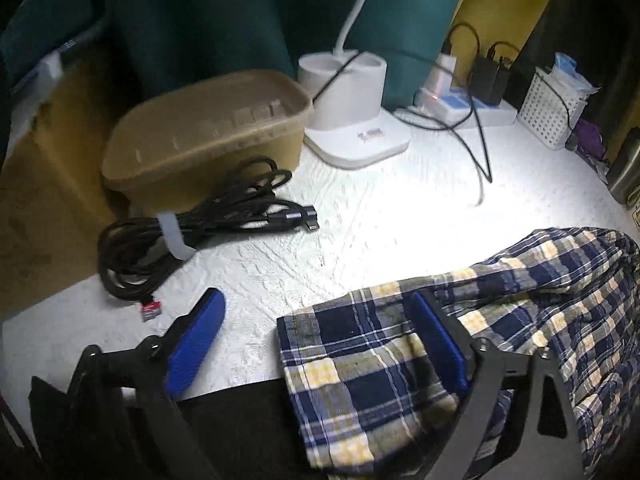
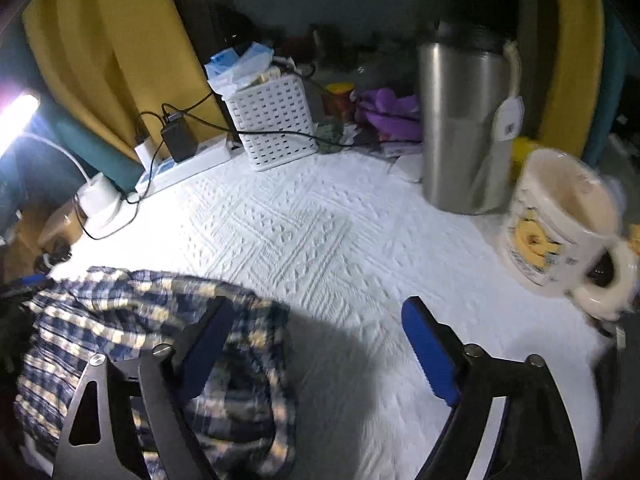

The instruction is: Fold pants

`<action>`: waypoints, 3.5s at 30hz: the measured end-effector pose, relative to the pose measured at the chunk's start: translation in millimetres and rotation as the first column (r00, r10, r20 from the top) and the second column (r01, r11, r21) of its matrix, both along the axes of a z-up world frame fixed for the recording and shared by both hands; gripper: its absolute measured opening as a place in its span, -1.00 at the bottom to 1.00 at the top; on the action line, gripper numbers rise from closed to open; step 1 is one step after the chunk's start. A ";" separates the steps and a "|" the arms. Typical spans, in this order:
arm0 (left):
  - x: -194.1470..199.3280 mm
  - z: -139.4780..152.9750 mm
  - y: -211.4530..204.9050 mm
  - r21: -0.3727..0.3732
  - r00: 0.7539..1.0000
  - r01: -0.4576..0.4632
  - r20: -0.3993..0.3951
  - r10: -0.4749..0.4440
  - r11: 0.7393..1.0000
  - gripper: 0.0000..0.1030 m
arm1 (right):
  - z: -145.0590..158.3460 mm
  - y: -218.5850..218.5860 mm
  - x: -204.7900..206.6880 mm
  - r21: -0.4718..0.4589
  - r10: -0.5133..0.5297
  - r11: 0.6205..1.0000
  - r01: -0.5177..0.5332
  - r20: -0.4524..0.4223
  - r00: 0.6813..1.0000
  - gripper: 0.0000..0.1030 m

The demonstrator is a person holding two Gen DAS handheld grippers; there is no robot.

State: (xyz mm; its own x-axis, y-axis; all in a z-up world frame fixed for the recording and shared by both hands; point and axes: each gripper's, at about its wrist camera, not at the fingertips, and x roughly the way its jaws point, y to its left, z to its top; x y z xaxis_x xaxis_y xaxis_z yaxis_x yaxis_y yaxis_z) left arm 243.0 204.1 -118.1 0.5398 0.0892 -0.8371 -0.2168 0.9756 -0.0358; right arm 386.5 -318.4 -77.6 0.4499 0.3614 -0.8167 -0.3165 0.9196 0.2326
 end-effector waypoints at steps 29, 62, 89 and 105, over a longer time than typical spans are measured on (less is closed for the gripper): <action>1.2 44.2 -60.9 0.056 0.964 0.180 0.190 -0.188 0.982 -0.90 | 9.0 25.3 -23.3 -0.263 0.025 0.964 0.040 0.237 0.971 -0.72; -53.5 48.8 -49.3 0.125 0.979 0.050 0.191 -0.073 0.991 0.10 | 26.6 -55.0 -97.7 -0.243 -0.143 0.950 0.196 0.219 0.965 0.23; -186.1 36.2 -134.8 0.001 0.942 0.209 0.267 -0.202 0.978 0.38 | 3.5 46.2 -305.7 -0.387 0.157 0.921 -0.046 0.260 0.953 0.98; -184.5 27.8 -159.0 -0.032 0.936 0.256 0.256 -0.239 0.966 0.53 | -16.3 96.5 -297.8 -0.525 0.287 0.848 -0.073 0.338 0.896 0.98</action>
